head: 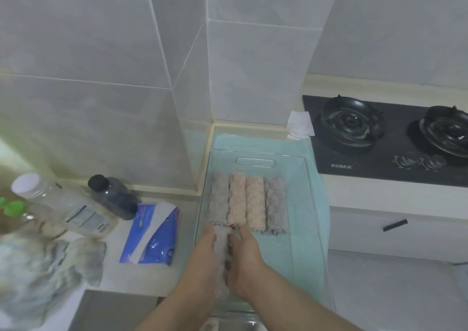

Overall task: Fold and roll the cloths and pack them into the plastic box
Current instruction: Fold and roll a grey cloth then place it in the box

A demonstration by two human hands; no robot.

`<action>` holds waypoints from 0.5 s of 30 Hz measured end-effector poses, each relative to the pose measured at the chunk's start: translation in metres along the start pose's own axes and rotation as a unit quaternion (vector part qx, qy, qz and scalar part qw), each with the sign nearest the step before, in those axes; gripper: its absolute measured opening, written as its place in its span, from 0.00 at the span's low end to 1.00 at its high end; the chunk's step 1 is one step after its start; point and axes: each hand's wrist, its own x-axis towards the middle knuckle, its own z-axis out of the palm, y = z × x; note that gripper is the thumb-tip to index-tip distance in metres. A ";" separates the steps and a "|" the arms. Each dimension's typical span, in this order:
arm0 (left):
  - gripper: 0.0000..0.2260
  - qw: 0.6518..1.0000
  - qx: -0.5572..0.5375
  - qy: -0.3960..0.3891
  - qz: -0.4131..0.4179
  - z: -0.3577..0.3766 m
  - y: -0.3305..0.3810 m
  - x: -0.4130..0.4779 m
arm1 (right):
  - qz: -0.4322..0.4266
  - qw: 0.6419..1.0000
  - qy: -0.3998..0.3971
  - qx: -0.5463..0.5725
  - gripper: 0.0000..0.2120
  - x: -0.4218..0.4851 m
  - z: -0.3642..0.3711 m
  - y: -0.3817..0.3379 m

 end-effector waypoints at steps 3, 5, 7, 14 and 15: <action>0.10 0.993 0.059 -0.013 0.097 -0.016 0.014 -0.015 | 0.012 1.000 -0.006 -0.028 0.31 0.002 0.004 0.004; 0.15 0.989 0.089 0.017 0.117 -0.033 0.021 -0.011 | 0.005 0.998 0.012 -0.053 0.30 -0.001 0.005 0.006; 0.18 0.978 0.134 0.061 0.145 -0.048 0.031 -0.006 | -0.002 0.996 0.013 -0.084 0.32 -0.003 0.008 0.006; 0.21 0.988 0.129 0.016 0.078 -0.068 0.020 0.010 | 0.000 0.997 -0.014 -0.074 0.36 0.013 0.013 0.012; 0.24 0.991 0.118 -0.004 0.058 -0.068 0.020 0.010 | -0.004 0.997 -0.022 -0.073 0.35 0.013 0.011 0.013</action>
